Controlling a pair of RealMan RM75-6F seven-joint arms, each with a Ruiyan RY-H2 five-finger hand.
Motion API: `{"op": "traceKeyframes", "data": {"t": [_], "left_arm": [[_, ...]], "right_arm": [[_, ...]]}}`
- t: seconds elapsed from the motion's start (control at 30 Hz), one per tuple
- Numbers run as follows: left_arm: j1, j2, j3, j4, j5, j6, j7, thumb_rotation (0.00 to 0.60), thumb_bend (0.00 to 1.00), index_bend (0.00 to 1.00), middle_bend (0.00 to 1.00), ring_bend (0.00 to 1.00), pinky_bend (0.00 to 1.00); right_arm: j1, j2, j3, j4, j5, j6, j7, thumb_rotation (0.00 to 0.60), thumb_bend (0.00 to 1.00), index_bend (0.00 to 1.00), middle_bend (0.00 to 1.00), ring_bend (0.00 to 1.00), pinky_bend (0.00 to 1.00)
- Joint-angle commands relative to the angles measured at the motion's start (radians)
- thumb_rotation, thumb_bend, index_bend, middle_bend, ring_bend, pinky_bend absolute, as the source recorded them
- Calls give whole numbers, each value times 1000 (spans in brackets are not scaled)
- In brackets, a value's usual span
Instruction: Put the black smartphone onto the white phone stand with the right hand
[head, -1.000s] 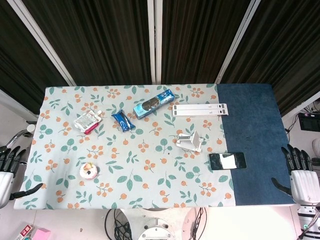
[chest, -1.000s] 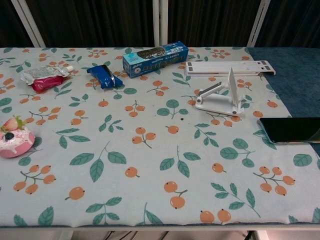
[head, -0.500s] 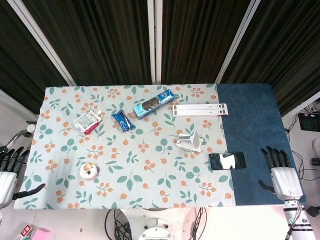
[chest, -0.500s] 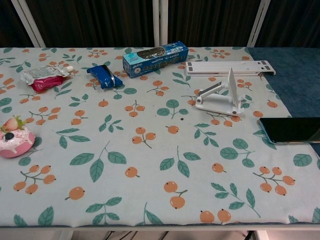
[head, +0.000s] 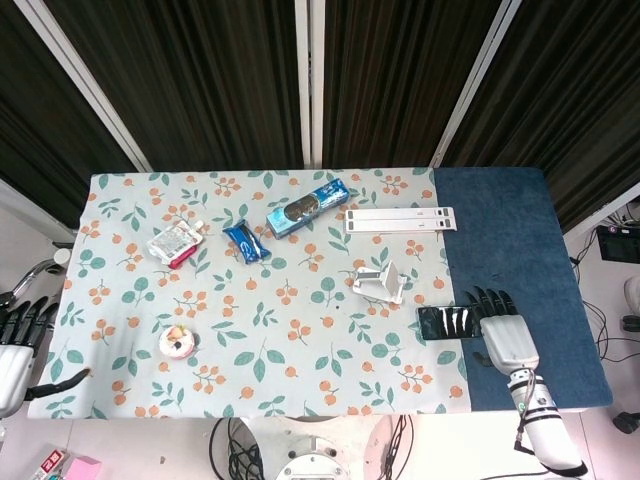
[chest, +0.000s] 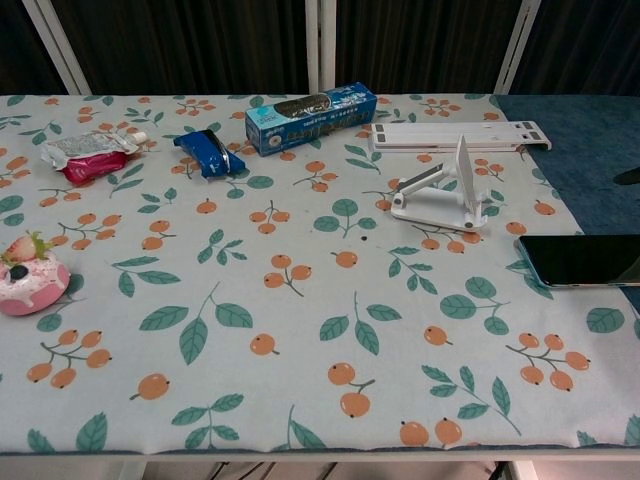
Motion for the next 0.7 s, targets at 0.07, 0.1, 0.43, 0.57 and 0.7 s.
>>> {"op": "traceKeyframes", "data": {"t": [0.07, 0.1, 0.43, 0.57, 0.7], "left_arm": [[1, -2, 0, 11, -9, -8, -13, 158, 9, 51, 41, 1, 123], [2, -3, 1, 14, -10, -9, -16, 157, 9, 51, 41, 1, 124], [-6, -6, -1, 19, -8, -15, -16, 156, 9, 52, 42, 1, 123], [-8, -2, -2, 11, -7, -17, -9, 160, 9, 52, 41, 1, 123], [-8, 0, -1, 7, -11, -22, -4, 157, 9, 51, 41, 1, 123]], "right_arm": [[59, -25, 30, -1, 100, -66, -60, 600, 50, 0, 0, 0, 0], [70, -25, 34, -3, 121, -77, -67, 600, 50, 0, 0, 0, 0], [161, -22, 40, -6, 273, -176, -99, 600, 52, 0, 0, 0, 0], [191, -24, 36, -5, 297, -201, -89, 600, 56, 12, 0, 0, 0], [217, -25, 27, -5, 310, -212, -86, 600, 63, 65, 0, 0, 0]]}}
